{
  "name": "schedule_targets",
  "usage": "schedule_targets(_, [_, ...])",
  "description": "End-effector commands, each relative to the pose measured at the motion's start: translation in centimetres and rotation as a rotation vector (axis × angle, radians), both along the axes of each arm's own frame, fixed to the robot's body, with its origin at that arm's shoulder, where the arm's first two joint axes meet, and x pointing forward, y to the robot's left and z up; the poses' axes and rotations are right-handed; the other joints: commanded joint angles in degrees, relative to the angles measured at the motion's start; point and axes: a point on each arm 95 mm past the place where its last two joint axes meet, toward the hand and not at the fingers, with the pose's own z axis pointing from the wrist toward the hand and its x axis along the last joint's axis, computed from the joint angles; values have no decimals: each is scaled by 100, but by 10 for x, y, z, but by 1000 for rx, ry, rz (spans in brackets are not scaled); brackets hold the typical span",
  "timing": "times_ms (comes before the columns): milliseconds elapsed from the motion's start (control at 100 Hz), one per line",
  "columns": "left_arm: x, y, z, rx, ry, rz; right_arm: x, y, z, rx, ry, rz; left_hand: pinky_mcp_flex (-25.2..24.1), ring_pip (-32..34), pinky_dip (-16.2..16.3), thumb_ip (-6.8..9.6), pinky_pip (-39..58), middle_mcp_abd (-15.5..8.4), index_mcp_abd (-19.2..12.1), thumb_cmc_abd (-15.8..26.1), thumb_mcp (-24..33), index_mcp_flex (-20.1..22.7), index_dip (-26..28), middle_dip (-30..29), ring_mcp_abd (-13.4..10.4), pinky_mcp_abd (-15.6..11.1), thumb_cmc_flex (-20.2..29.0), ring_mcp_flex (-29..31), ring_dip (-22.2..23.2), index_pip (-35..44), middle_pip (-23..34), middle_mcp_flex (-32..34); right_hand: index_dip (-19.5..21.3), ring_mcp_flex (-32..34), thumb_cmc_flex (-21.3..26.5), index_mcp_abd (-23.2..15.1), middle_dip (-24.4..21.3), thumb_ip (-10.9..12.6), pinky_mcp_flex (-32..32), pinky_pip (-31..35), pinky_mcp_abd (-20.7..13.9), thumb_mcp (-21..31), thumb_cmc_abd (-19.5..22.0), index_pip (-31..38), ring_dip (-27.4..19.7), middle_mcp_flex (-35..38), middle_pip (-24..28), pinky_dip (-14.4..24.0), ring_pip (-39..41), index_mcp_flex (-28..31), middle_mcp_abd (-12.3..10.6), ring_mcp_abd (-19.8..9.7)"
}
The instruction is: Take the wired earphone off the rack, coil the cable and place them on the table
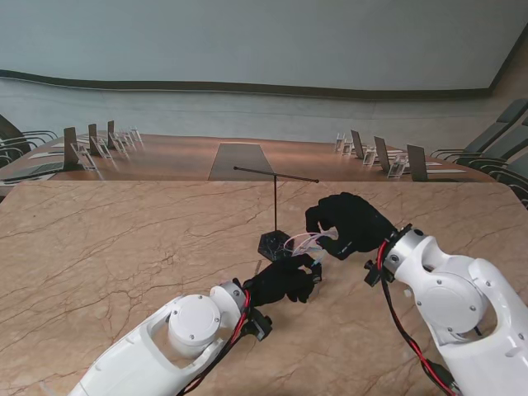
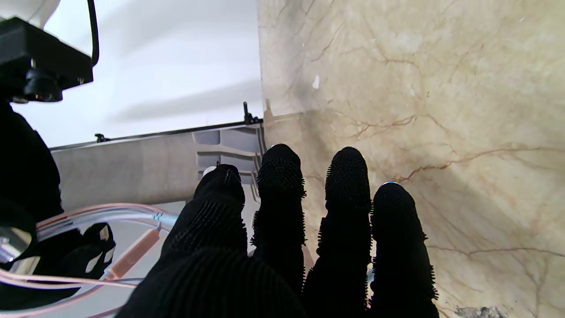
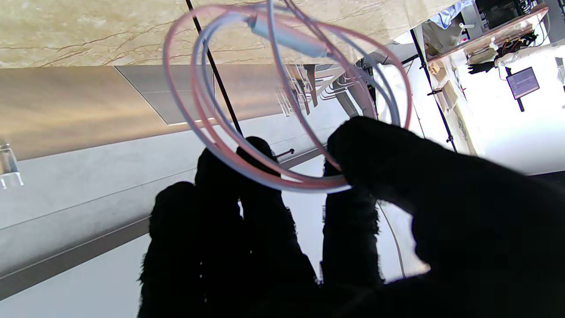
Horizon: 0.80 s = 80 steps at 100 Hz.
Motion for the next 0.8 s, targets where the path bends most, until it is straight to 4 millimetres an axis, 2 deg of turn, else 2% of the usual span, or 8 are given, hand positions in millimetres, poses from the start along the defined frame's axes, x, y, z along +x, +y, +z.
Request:
schedule_targets(0, [-4,-1,-1,11,7,-21,3,1,4,14,-8,-6,-20,103,113,245,221,-226,-726,136,277,239,877,76,13,-38,266,10,131,1293,197,140,207,12,404,-398,-37,-169,77,109,-578,737,348,833,108,11,26,96,86,157,295,40])
schedule_targets(460, [-11,4,3,33,-3,-80,21,-10,16,45,-43,-60,-19,17,106,238,197,-169,-631,62,232,212,676,-79,28,-61,291,-2,66,1215,77,117,284,153,431,-316,-17,-79,206,155,-499,729,359,839,131,176,53,102,153,222,321,110])
schedule_targets(790, [-14,20,8,54,-55,-70,26,-23,-2,9,6,-132,-12,-25,97,208,205,-144,-526,20,214,168,427,-190,19,-101,306,-22,23,959,-41,56,286,177,433,-293,-14,-13,223,165,-483,739,278,829,134,224,64,102,167,261,339,130])
